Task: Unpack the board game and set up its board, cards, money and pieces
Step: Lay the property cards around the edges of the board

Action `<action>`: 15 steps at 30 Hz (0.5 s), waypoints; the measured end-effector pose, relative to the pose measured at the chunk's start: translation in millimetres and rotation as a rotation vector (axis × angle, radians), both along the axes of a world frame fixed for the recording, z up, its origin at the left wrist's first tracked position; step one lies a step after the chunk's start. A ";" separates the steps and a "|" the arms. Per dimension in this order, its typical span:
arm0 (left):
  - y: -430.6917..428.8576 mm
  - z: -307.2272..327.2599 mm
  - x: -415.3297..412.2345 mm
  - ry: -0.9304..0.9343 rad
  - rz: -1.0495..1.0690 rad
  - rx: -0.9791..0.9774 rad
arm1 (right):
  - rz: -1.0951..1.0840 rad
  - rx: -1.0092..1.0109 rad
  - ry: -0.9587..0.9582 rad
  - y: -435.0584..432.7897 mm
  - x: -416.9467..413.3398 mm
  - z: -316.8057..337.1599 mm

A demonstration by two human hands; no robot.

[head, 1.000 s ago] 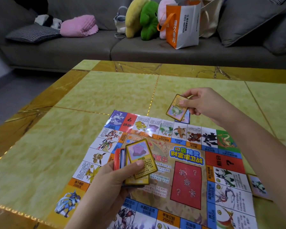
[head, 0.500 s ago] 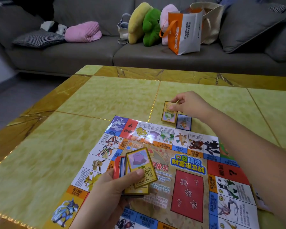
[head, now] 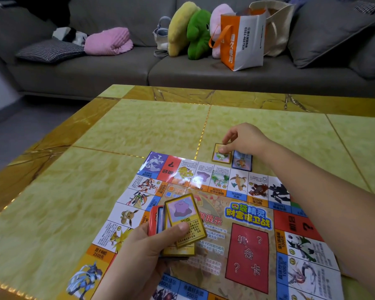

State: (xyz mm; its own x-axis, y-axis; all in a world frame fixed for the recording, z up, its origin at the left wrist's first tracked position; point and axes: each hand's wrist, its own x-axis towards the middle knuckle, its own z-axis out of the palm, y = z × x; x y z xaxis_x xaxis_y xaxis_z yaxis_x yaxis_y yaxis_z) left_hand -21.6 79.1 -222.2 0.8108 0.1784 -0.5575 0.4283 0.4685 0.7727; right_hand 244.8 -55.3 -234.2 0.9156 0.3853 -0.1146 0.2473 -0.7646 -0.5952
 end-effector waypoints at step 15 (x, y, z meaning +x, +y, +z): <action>-3.2 6.0 -1.2 0.000 0.005 -0.016 | -0.042 -0.070 -0.011 -6.7 -2.4 -0.7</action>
State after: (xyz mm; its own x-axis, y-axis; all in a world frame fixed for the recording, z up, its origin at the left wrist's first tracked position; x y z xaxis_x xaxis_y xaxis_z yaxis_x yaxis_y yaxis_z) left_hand -22.8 75.9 -216.2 0.8097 0.1733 -0.5607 0.4262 0.4832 0.7648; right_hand 242.4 -62.0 -234.9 0.9321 0.3383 -0.1296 0.2208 -0.8141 -0.5371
